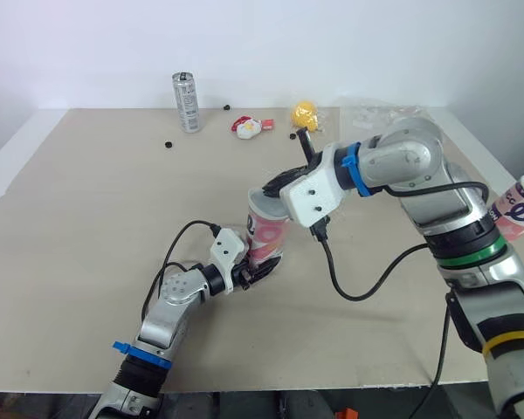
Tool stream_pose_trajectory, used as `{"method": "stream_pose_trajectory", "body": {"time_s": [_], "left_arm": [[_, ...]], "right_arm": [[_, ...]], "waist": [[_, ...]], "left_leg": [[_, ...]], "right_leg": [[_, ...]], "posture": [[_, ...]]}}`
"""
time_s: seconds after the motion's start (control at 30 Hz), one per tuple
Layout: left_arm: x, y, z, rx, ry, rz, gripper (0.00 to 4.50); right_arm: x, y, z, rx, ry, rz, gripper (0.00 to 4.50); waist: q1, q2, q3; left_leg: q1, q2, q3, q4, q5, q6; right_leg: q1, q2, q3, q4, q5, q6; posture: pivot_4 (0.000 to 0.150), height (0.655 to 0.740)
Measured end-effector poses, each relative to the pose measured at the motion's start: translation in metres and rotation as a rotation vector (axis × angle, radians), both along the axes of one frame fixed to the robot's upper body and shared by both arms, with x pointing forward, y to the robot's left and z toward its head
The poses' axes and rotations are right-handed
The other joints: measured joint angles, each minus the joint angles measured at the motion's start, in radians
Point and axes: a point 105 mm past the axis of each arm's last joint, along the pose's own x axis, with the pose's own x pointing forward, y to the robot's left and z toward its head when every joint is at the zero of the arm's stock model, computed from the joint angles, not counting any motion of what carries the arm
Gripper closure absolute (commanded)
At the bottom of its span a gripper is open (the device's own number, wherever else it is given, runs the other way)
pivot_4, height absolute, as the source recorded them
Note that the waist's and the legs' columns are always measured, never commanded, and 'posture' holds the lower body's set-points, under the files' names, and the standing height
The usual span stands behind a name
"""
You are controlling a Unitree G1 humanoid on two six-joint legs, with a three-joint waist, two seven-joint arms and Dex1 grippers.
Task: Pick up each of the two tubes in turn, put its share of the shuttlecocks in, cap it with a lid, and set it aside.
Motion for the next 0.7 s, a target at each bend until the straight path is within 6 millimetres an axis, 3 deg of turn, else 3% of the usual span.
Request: {"method": "stream_pose_trajectory", "body": {"time_s": [0.7], "left_arm": [[0.0001,-0.0018,0.0001,0.003,0.005,-0.006,1.82]], "right_arm": [[0.0009,-0.0037,-0.0014,-0.067,-0.093,0.058,4.50]], "waist": [[0.003,0.000,0.000]], "left_leg": [[0.001,0.000,0.001,0.000,0.000,0.000]], "right_leg": [[0.001,-0.002,-0.001,-0.002,0.000,0.000]], "posture": [[0.150,0.7400]]}}
